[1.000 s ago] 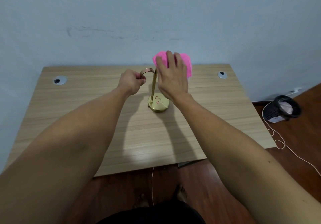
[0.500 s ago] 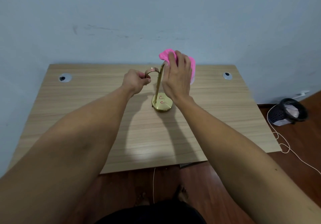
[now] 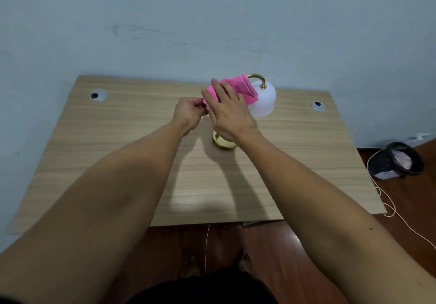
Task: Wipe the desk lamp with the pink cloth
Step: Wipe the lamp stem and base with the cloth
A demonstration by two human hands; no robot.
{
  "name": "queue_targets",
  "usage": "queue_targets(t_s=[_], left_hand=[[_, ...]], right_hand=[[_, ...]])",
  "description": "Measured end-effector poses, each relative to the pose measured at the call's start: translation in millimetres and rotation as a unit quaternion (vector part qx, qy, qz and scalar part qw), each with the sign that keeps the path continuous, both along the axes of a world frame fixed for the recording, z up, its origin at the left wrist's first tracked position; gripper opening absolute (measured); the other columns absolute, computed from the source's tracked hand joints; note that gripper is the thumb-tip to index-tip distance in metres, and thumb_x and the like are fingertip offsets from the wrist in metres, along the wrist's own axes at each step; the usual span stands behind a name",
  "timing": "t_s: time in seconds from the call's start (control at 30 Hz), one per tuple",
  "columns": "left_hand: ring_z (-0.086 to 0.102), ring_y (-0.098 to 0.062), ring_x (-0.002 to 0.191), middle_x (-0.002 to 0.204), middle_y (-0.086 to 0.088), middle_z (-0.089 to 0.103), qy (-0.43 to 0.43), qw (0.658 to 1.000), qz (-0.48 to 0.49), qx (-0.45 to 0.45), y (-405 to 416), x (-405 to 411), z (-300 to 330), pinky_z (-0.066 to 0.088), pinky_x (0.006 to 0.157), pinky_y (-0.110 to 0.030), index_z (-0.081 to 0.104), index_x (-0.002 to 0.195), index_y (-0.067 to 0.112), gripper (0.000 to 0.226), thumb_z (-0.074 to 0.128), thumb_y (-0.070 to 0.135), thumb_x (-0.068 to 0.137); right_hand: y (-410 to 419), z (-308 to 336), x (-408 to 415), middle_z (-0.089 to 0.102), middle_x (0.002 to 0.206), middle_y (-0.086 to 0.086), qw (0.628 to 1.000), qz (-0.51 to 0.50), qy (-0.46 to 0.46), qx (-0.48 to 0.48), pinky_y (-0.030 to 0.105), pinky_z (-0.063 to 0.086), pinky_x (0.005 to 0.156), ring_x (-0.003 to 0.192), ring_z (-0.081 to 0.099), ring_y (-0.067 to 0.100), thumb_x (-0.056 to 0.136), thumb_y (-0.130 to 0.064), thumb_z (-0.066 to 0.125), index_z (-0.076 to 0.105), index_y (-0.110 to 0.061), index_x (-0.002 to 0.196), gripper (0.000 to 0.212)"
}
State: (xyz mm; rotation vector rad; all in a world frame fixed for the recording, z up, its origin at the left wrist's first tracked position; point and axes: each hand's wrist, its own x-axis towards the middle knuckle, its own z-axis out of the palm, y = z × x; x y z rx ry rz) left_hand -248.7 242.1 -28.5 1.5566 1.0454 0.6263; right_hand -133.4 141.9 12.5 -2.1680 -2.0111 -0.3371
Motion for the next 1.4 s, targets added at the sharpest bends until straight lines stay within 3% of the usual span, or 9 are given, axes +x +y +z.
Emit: queue_targets(t_s=[0.13,0.23,0.37,0.6,0.77,0.93,1.13,1.3,1.4], left_hand=[[0.066,0.005,0.08,0.1,-0.004,0.077,-0.025,1.0,-0.009,0.001,-3,2,2,0.049,0.077,-0.007,0.078,0.111,0.004,0.023,0.071,0.001,0.088],[0.067,-0.006,0.089,0.1,-0.006,0.078,-0.021,1.0,-0.011,0.003,1,1,-2,0.055,0.087,-0.019,0.079,0.108,0.006,0.022,0.071,0.004,0.088],[0.066,-0.009,0.089,0.094,-0.002,0.08,0.012,1.0,-0.02,0.021,9,-2,-11,0.058,0.092,-0.036,0.081,0.097,0.012,0.018,0.07,0.013,0.082],[0.067,-0.008,0.095,0.108,-0.013,0.078,-0.055,0.998,-0.027,-0.02,1,-2,-3,0.053,0.099,-0.024,0.077,0.111,0.0,0.026,0.074,-0.001,0.085],[0.072,-0.008,0.095,0.098,-0.002,0.08,-0.031,0.999,-0.029,-0.001,7,-4,-7,0.056,0.093,-0.025,0.081,0.105,0.01,0.023,0.07,0.002,0.087],[0.069,-0.012,0.094,0.103,-0.011,0.078,-0.042,0.998,-0.036,-0.033,10,-2,-6,0.054,0.1,-0.029,0.077,0.109,0.0,0.026,0.079,0.004,0.083],[0.069,-0.01,0.097,0.104,-0.008,0.079,-0.023,0.998,-0.046,-0.023,9,-4,-3,0.054,0.098,-0.03,0.08,0.105,0.007,0.02,0.076,0.008,0.085],[0.069,-0.012,0.096,0.105,-0.01,0.078,-0.022,0.999,-0.039,-0.026,9,-3,-2,0.053,0.104,-0.032,0.077,0.111,0.003,0.028,0.079,0.004,0.083],[0.067,-0.011,0.093,0.101,-0.011,0.078,-0.012,0.999,-0.05,-0.001,7,-4,-2,0.054,0.095,-0.029,0.079,0.107,0.006,0.021,0.073,0.002,0.087]], right_hand=[[1,-4,5,0.044,0.154,0.021,0.999,0.01,0.027,0.04,0.046,0.042,0.108,0.139,0.044,0.036,0.107,-0.02,0.038,0.048,-0.006,0.145,0.042],[3,-8,-8,0.043,0.155,0.022,0.997,-0.02,0.05,0.047,0.044,0.041,0.108,0.141,0.041,0.038,0.102,-0.012,0.043,0.049,-0.003,0.144,0.044],[1,-12,-8,0.043,0.158,0.014,1.0,0.019,-0.012,0.006,0.05,0.046,0.097,0.143,0.038,0.039,0.095,-0.016,0.05,0.055,-0.011,0.136,0.042],[3,-13,-8,0.043,0.154,0.023,0.993,-0.036,0.084,0.078,0.045,0.04,0.112,0.143,0.04,0.038,0.1,-0.003,0.045,0.048,-0.001,0.146,0.046],[-6,-10,-8,0.044,0.158,0.013,0.999,0.016,-0.036,0.009,0.048,0.046,0.091,0.142,0.04,0.037,0.086,-0.008,0.049,0.054,-0.014,0.142,0.056],[-11,-4,-9,0.051,0.147,0.012,0.992,-0.03,0.076,0.095,0.04,0.046,0.082,0.124,0.049,0.033,0.09,-0.005,0.046,0.054,-0.01,0.139,0.05],[-11,-7,2,0.05,0.149,0.014,0.998,0.036,-0.023,0.045,0.05,0.051,0.085,0.127,0.048,0.04,0.084,-0.004,0.047,0.056,-0.011,0.139,0.055],[-9,-4,-5,0.057,0.135,0.018,0.996,-0.028,0.039,0.077,0.05,0.049,0.084,0.111,0.054,0.04,0.083,-0.005,0.044,0.058,-0.004,0.131,0.05],[-11,-6,-6,0.054,0.146,0.015,0.998,0.024,-0.048,0.029,0.049,0.046,0.08,0.123,0.051,0.039,0.081,-0.008,0.052,0.061,-0.008,0.133,0.052]])
